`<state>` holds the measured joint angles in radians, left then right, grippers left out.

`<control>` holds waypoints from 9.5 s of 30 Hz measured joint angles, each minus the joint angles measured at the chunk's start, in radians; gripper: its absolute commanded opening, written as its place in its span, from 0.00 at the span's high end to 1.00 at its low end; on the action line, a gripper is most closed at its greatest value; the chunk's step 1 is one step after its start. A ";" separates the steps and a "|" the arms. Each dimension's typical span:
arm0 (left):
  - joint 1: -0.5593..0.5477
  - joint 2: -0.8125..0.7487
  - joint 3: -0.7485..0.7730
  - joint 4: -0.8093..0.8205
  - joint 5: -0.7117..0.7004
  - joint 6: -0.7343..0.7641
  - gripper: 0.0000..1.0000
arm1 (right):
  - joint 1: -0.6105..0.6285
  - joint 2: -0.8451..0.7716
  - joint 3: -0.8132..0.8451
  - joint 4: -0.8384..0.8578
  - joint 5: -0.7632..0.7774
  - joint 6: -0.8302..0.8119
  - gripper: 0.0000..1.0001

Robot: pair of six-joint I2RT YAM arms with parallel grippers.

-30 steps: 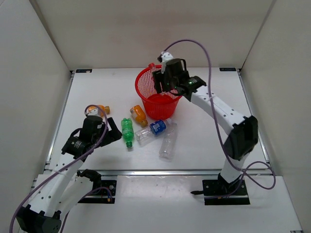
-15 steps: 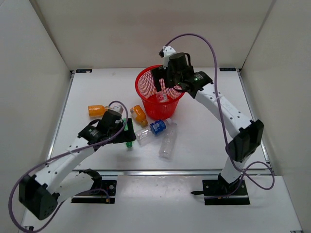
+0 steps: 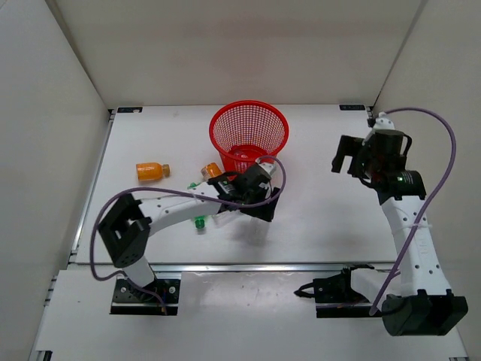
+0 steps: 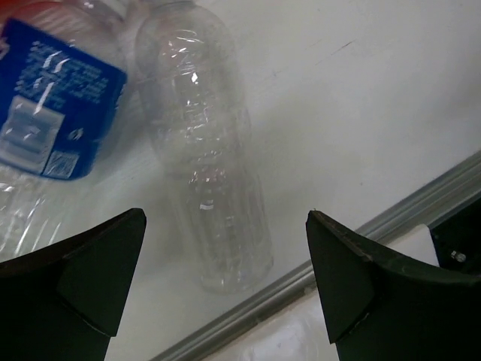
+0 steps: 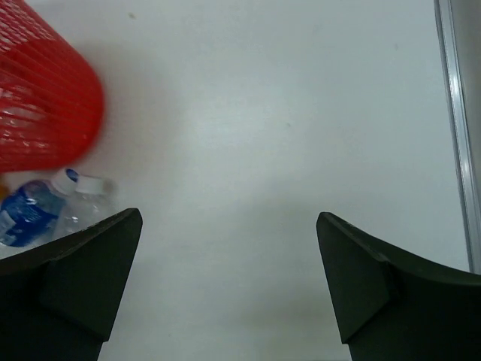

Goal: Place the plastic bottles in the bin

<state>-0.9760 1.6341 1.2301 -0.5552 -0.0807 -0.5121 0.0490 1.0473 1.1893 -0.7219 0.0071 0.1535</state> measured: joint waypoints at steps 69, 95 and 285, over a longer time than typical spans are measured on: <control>0.286 -0.446 0.086 -0.122 -0.452 -0.024 0.01 | 0.674 0.087 -0.429 0.315 0.134 0.600 0.01; 0.528 -0.938 -0.197 -0.543 -0.323 -0.097 0.01 | 0.901 0.650 -0.227 0.579 0.410 1.130 0.04; 0.649 -0.850 -0.332 -0.426 -0.230 -0.275 0.01 | 0.679 0.787 0.660 0.444 -0.147 0.018 0.70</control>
<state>-0.3275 0.7837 0.8978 -0.9810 -0.3103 -0.7876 0.7277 1.8343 1.8496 -0.2783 -0.1398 0.1715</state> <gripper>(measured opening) 0.987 0.630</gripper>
